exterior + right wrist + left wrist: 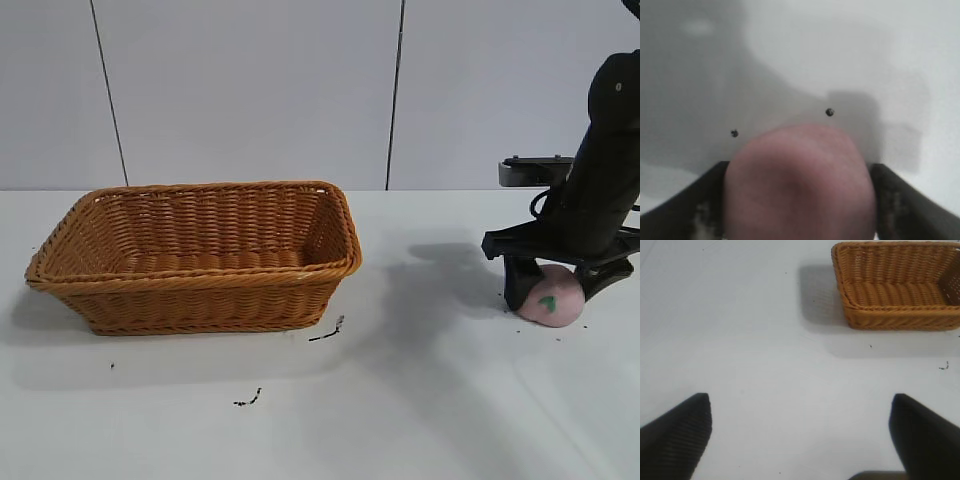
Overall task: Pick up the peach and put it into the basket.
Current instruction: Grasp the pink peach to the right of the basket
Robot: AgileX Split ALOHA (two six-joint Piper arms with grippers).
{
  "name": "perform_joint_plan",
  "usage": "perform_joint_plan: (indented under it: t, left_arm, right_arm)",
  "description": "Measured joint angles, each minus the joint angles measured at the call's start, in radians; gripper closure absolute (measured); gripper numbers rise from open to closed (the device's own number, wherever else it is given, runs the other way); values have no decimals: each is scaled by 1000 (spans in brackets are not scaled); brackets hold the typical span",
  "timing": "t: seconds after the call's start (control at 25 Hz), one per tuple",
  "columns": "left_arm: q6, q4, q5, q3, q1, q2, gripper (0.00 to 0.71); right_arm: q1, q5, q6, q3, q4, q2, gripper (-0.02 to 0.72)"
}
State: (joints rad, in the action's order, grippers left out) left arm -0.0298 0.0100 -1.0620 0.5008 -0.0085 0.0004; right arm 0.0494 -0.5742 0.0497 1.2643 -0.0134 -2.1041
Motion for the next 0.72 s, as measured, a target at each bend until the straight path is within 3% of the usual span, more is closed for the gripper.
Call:
perform_joint_plan:
  t: [0.08,0.12,0.48,0.72]
  left_arm:
    - [0,0,0,0,0,0,17]
    - [0,0,0,0,0,0,17]
    - [0,0,0,0,0,0,17]
    - [0,0,0,0,0,0,17]
  right_arm:
    - [0,-5,0,2,5,11,663]
    - [0,-11,0,3,8,18,707]
    - [0,-95,1,7,13,218,712]
    - [0,-276,1,177,8,329,712]
